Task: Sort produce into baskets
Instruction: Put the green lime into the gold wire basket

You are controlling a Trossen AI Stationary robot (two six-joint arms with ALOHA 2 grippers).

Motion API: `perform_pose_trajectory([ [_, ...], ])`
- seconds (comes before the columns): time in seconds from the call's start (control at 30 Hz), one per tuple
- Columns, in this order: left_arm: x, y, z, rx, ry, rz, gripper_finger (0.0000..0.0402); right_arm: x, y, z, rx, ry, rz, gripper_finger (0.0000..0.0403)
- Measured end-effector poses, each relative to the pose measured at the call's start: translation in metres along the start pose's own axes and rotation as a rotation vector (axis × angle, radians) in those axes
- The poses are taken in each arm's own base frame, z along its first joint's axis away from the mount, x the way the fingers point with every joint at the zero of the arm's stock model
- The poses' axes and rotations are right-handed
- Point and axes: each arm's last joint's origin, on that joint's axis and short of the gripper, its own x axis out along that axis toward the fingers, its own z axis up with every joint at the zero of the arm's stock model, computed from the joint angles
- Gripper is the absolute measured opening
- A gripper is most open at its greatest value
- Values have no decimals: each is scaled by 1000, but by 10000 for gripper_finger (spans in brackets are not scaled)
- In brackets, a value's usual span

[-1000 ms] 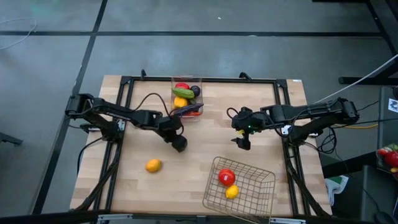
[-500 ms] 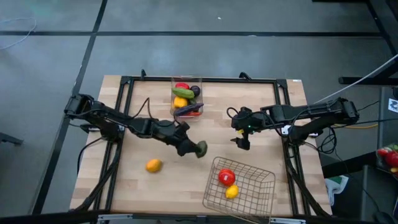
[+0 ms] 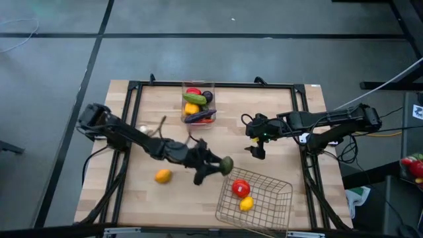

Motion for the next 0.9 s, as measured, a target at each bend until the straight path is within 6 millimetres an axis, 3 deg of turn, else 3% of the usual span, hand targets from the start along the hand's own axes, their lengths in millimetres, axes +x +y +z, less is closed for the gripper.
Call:
perform_pose_trajectory([
  [0.17,32,-6,-20,180,47,-4,198,0,0,0,0,-1,1,397],
  [0.37,52,-2,-43,341,119,-17,198,0,0,0,0,-1,1,397],
  [0.77,57,6,-57,466,176,-15,200,0,0,0,0,-1,1,397],
  [0.9,57,6,-57,468,185,-10,221,0,0,0,0,-1,1,397],
])
